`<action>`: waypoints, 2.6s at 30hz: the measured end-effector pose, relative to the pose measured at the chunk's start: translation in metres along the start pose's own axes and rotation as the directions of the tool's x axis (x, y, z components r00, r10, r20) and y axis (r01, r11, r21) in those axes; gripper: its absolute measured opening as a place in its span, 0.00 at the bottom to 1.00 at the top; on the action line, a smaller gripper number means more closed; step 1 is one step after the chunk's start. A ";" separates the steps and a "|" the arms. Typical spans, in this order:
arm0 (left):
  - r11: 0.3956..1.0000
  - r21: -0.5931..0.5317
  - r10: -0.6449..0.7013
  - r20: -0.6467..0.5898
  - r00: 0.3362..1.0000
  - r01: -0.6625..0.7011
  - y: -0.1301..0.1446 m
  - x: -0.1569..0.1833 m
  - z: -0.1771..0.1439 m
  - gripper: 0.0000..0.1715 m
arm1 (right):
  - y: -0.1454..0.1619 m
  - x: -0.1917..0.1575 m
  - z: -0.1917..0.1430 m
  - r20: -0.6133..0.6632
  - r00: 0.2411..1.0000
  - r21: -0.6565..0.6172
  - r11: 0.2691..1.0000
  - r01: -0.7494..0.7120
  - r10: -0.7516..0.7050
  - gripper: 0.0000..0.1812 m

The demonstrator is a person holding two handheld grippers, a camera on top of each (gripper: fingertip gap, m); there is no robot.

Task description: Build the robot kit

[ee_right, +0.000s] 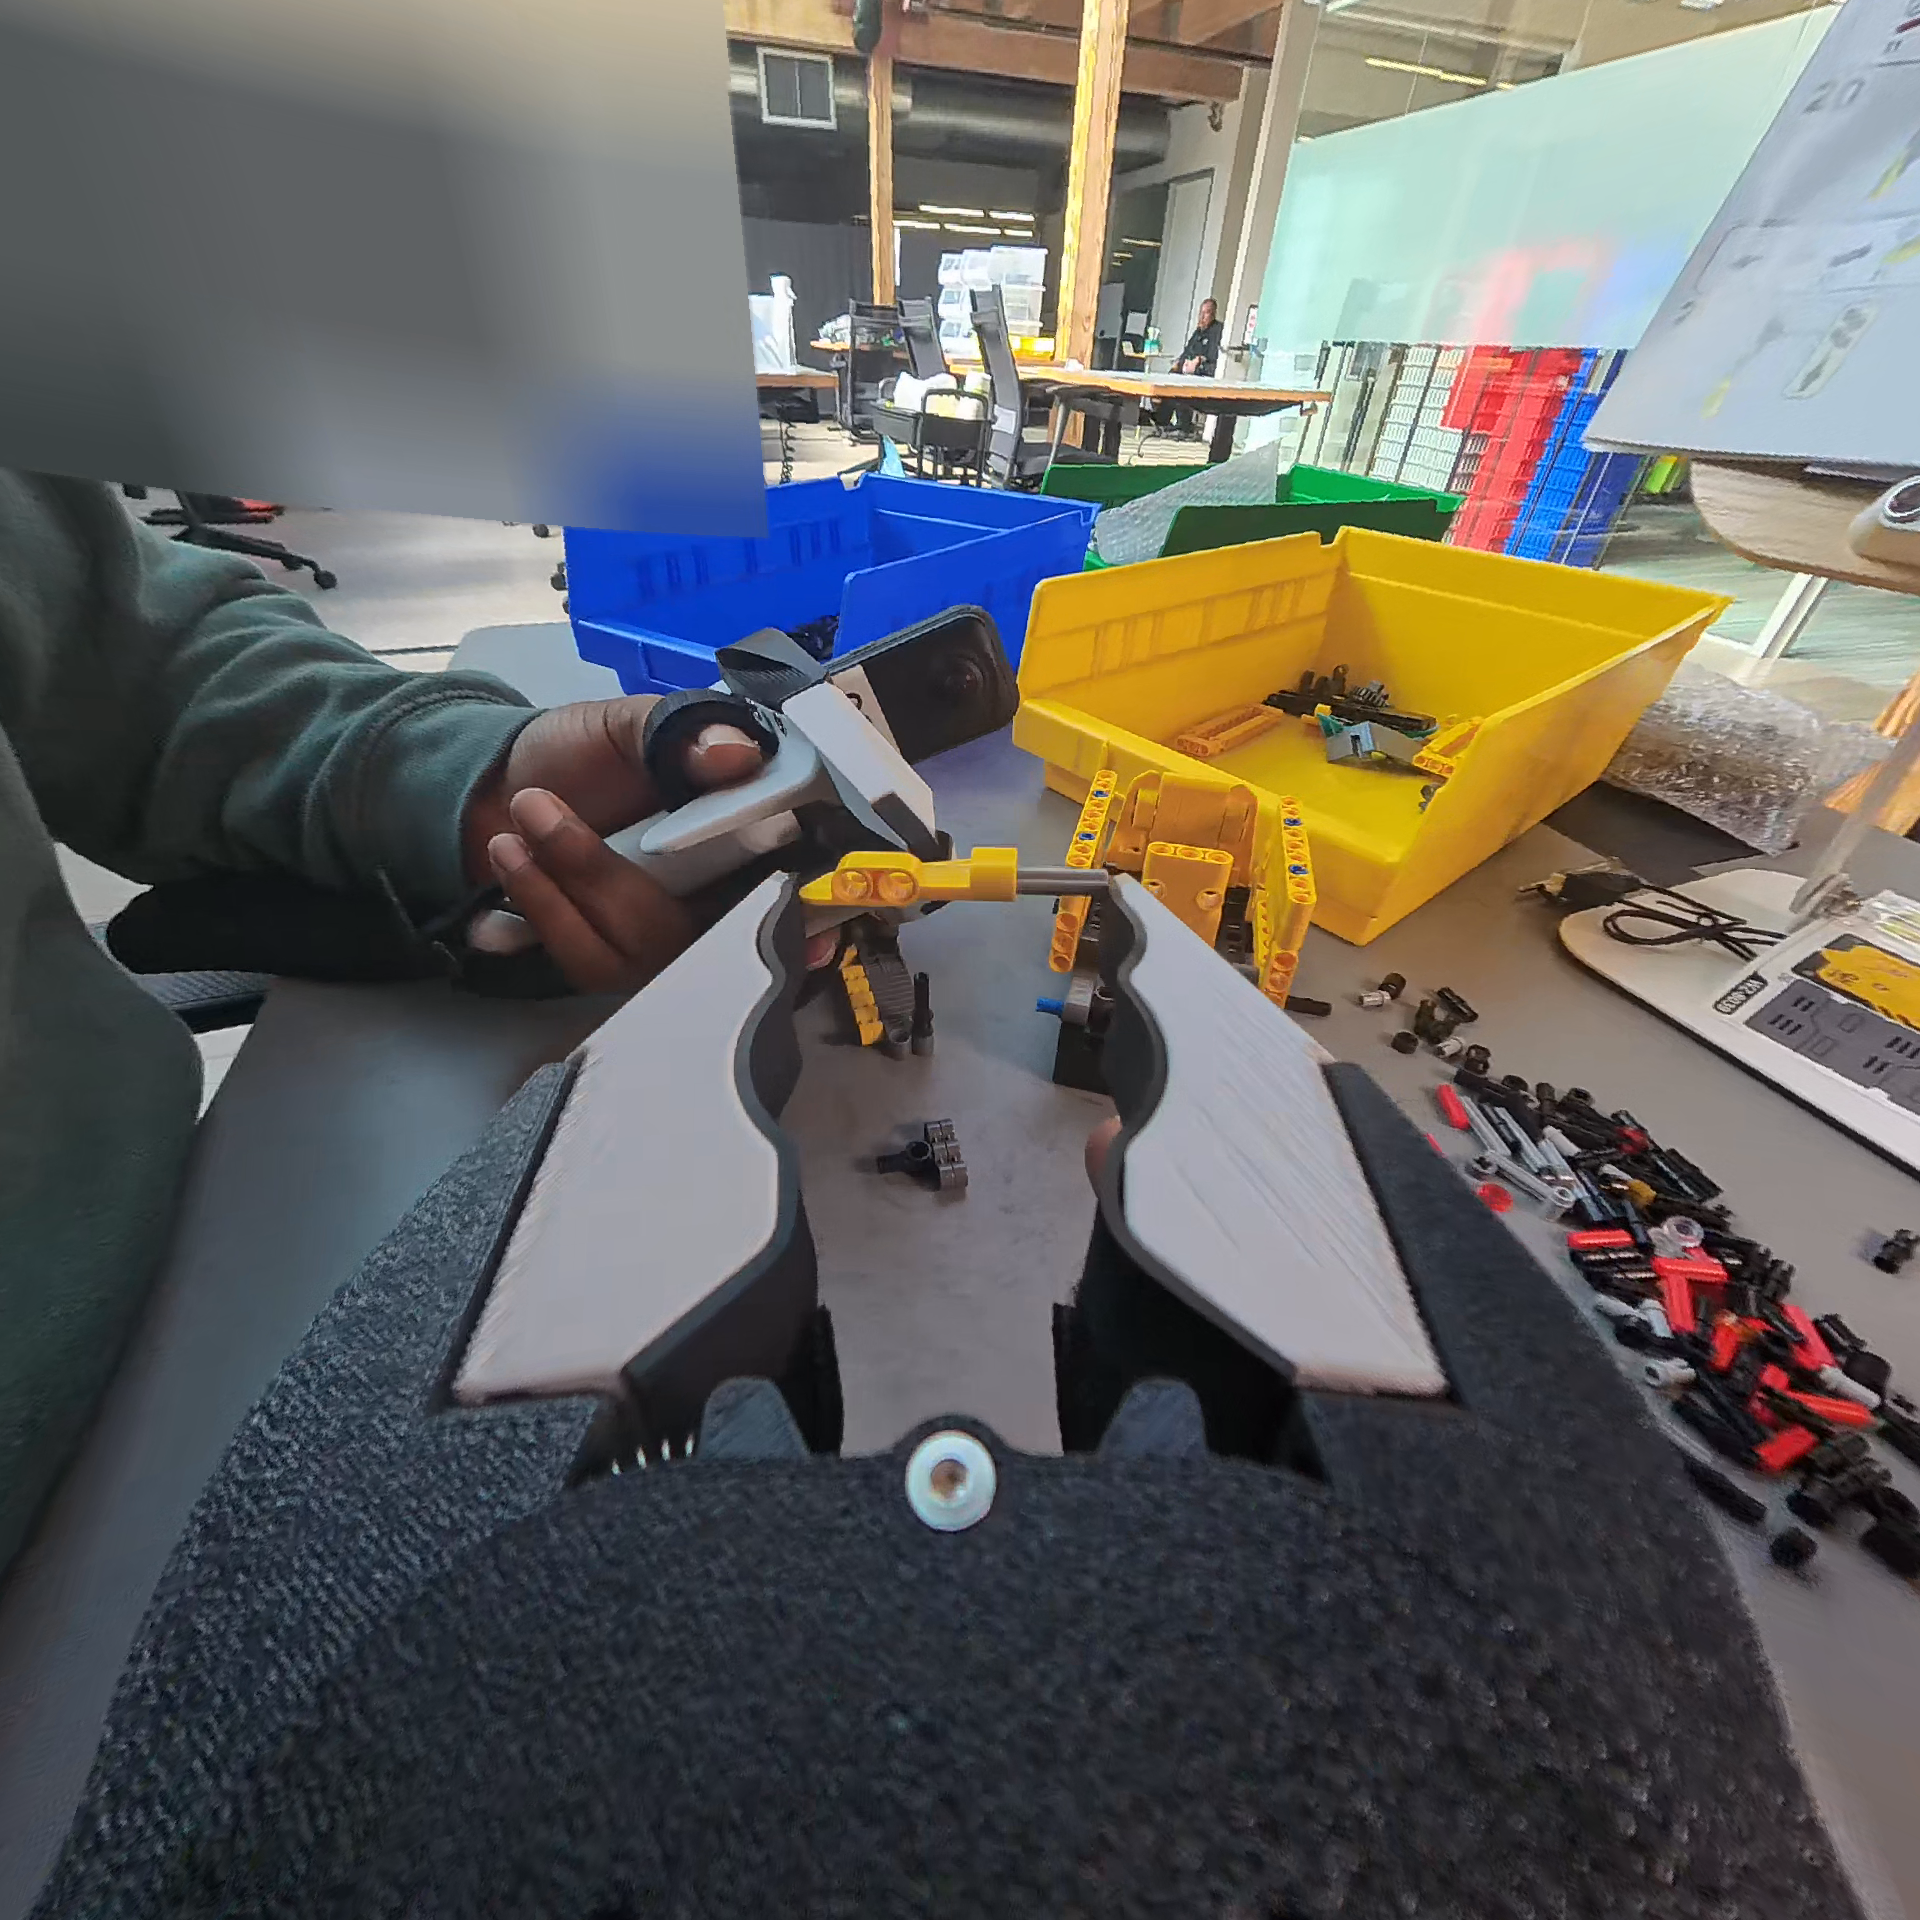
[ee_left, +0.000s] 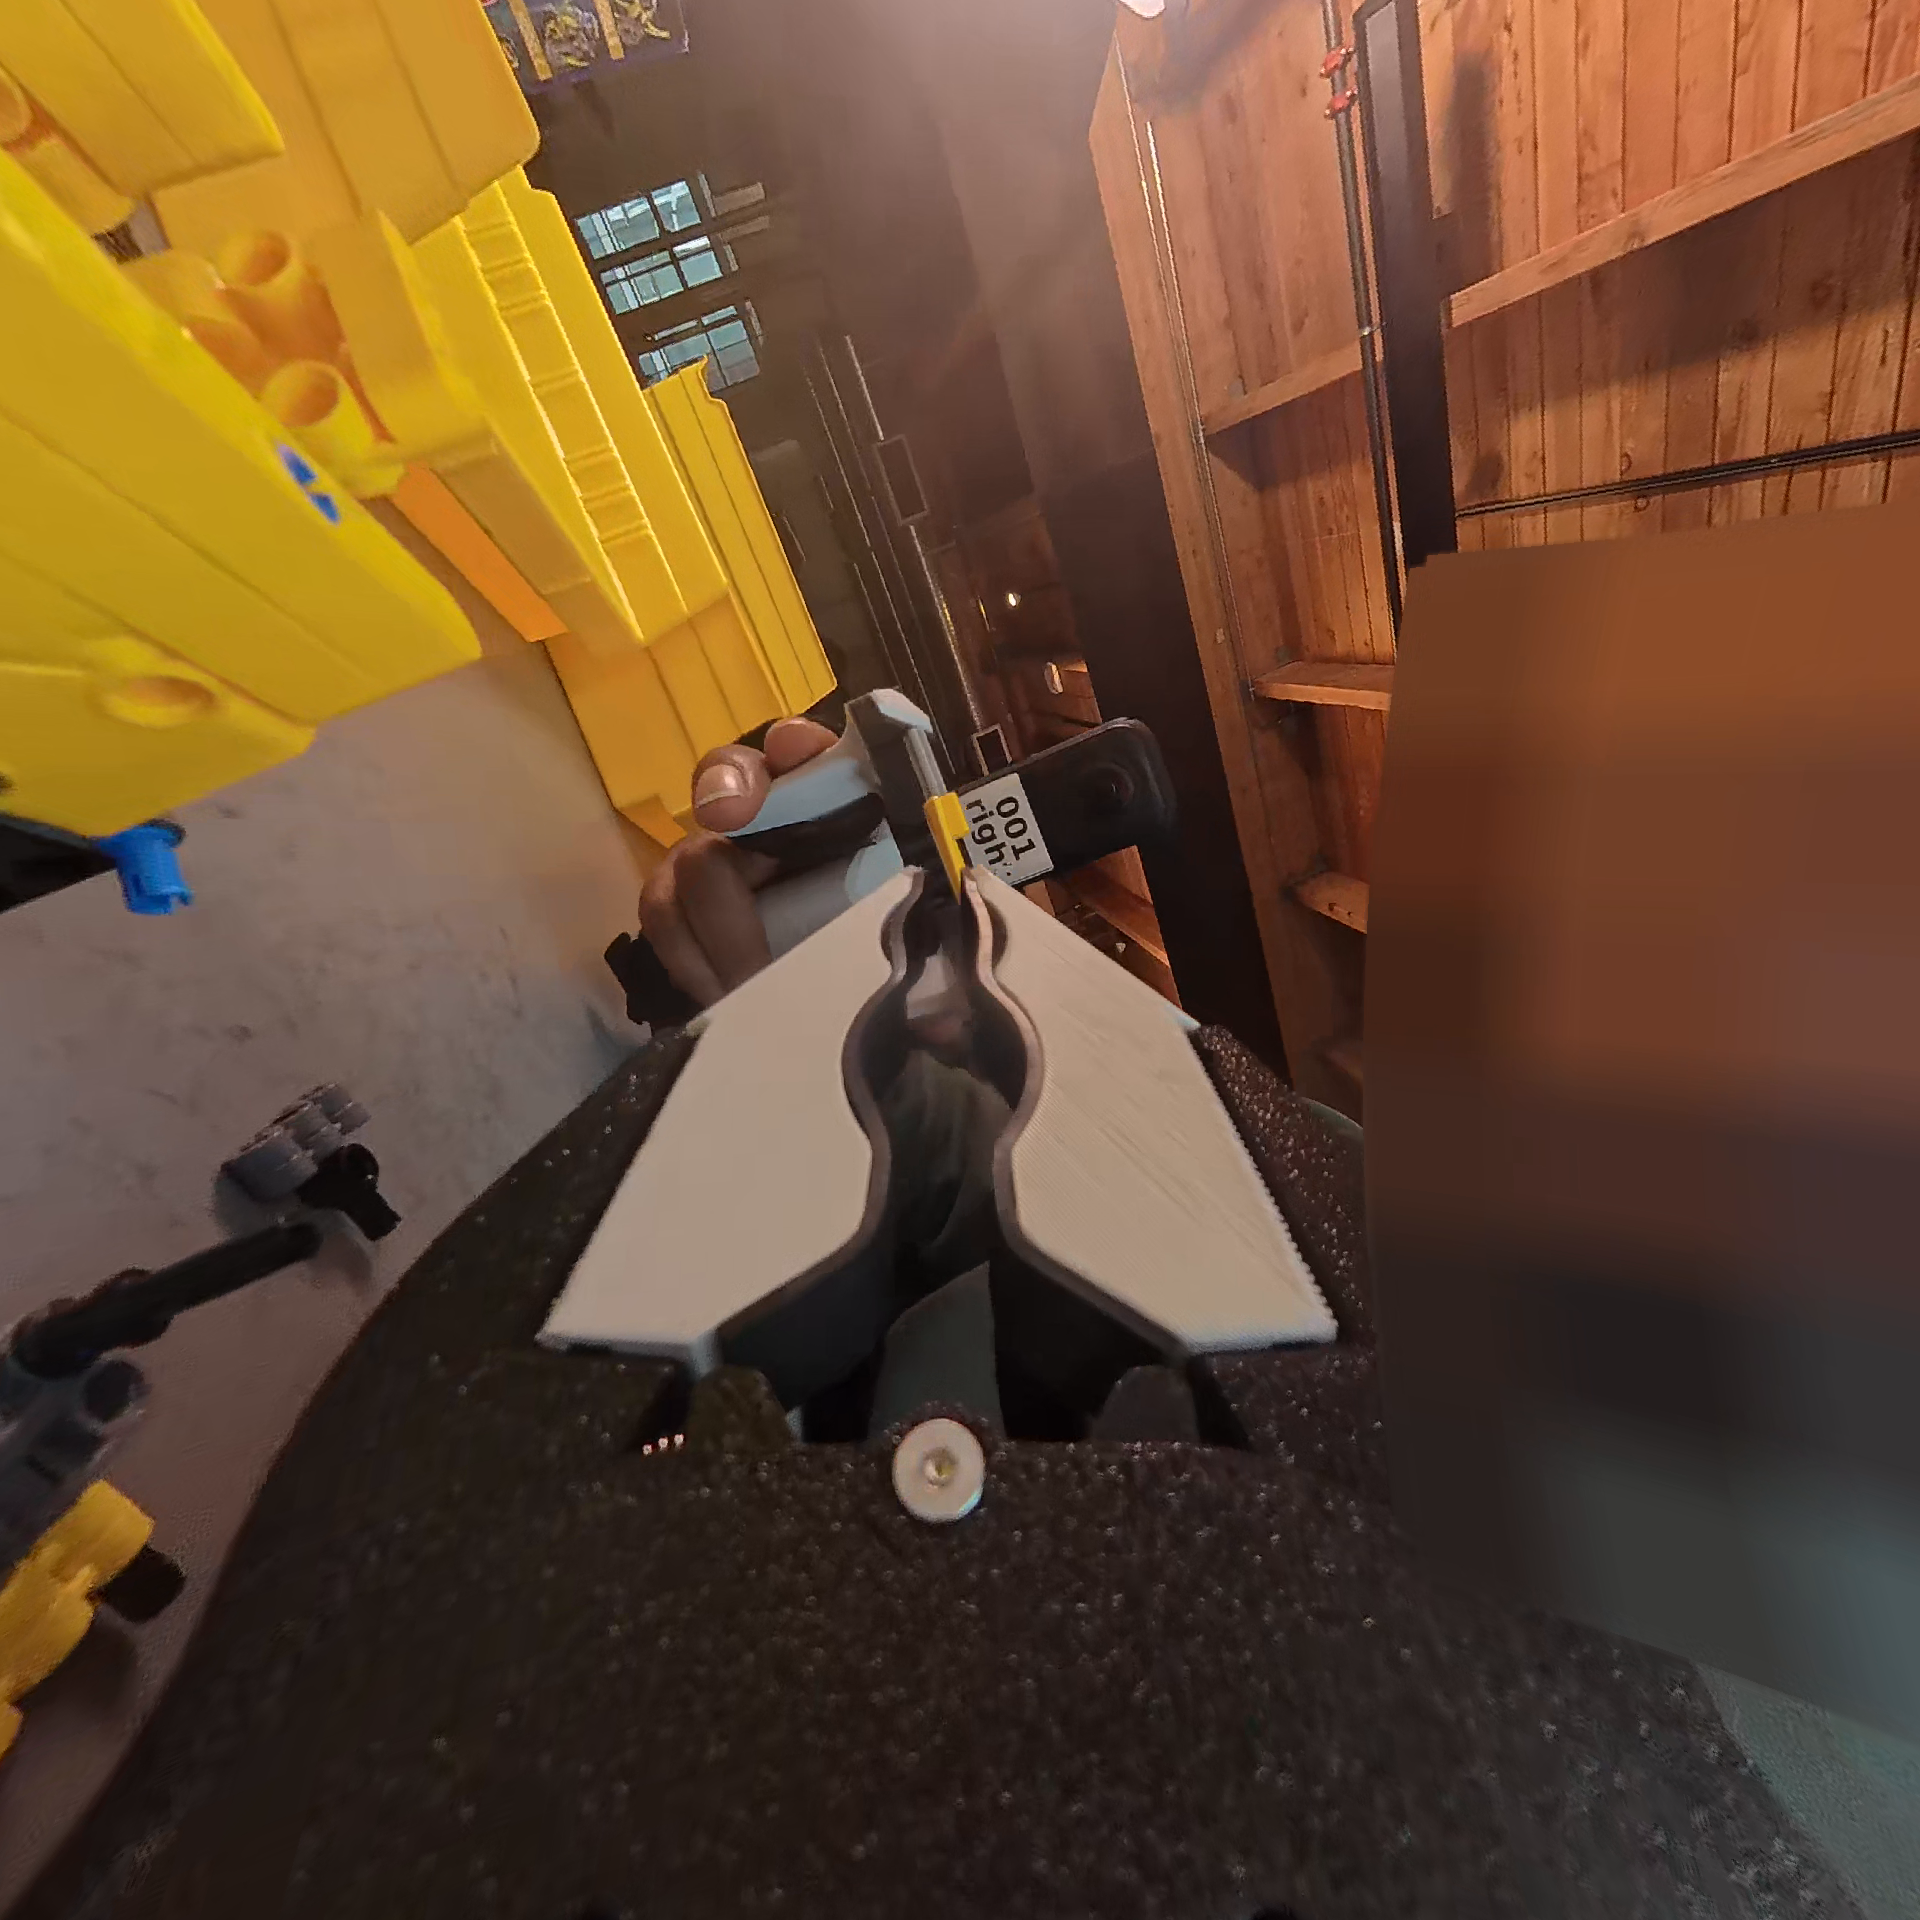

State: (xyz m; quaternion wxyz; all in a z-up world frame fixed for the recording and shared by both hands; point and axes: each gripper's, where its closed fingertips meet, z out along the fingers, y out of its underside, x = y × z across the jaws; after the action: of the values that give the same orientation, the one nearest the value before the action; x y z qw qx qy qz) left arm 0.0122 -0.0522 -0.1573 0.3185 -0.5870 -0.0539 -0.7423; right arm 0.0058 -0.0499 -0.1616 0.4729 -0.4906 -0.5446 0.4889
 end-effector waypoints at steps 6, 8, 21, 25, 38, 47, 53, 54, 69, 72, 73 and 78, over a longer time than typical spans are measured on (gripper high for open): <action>0.999 -0.036 0.027 0.021 0.999 -0.027 0.006 0.000 0.002 0.06 | 0.007 -0.003 0.004 0.013 1.000 -0.030 0.999 0.021 -0.021 0.31; 0.999 -0.041 0.035 0.030 0.999 -0.033 0.006 0.000 0.001 0.03 | 0.010 -0.005 0.006 0.018 0.999 -0.042 0.998 0.044 -0.043 0.31; 0.981 -0.116 0.173 0.172 0.970 -0.155 0.010 -0.017 -0.003 0.00 | 0.017 -0.004 0.000 -0.017 0.980 -0.101 0.976 0.194 -0.196 0.28; 0.966 -0.171 0.225 0.189 0.956 -0.194 0.017 -0.020 -0.001 0.00 | 0.023 -0.012 0.002 0.031 0.979 -0.127 0.971 0.203 -0.201 0.25; 0.868 -0.340 0.457 0.266 0.849 -0.361 0.017 -0.030 -0.014 0.00 | 0.028 -0.010 -0.006 0.056 0.983 -0.158 0.970 0.184 -0.177 0.00; 0.844 -0.369 0.495 0.253 0.831 -0.390 0.022 -0.032 -0.013 0.00 | 0.025 -0.003 -0.009 0.044 0.995 -0.142 0.985 0.094 -0.088 0.00; 0.848 -0.365 0.488 0.251 0.836 -0.385 0.022 -0.031 -0.013 0.00 | 0.022 0.008 -0.009 -0.007 0.999 -0.122 0.992 0.037 -0.038 0.09; 0.847 -0.367 0.488 0.251 0.836 -0.385 0.023 -0.031 -0.013 0.00 | 0.022 0.010 -0.010 -0.015 0.999 -0.126 0.991 0.046 -0.048 0.11; 0.882 -0.316 0.433 0.250 0.866 -0.350 0.016 -0.035 -0.013 0.00 | 0.027 0.015 -0.011 -0.034 0.997 -0.143 0.987 0.071 -0.076 0.02; 0.890 -0.304 0.421 0.257 0.870 -0.341 0.014 -0.037 -0.014 0.00 | 0.032 0.017 -0.010 -0.051 0.992 -0.184 0.978 0.102 -0.113 0.07; 0.890 -0.303 0.422 0.258 0.869 -0.341 0.013 -0.037 -0.014 0.00 | 0.033 0.017 -0.010 -0.054 0.991 -0.187 0.976 0.110 -0.122 0.08; 0.885 -0.309 0.430 0.260 0.864 -0.348 0.013 -0.037 -0.015 0.00 | 0.034 0.014 -0.008 -0.046 0.990 -0.193 0.974 0.119 -0.130 0.15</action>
State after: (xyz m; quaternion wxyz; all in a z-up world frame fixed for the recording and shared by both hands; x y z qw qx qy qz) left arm 0.0108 -0.0542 -0.1992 0.3724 -0.7340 0.1103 -0.5571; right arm 0.0156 -0.0337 -0.1948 0.4693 -0.5127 -0.6043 0.3895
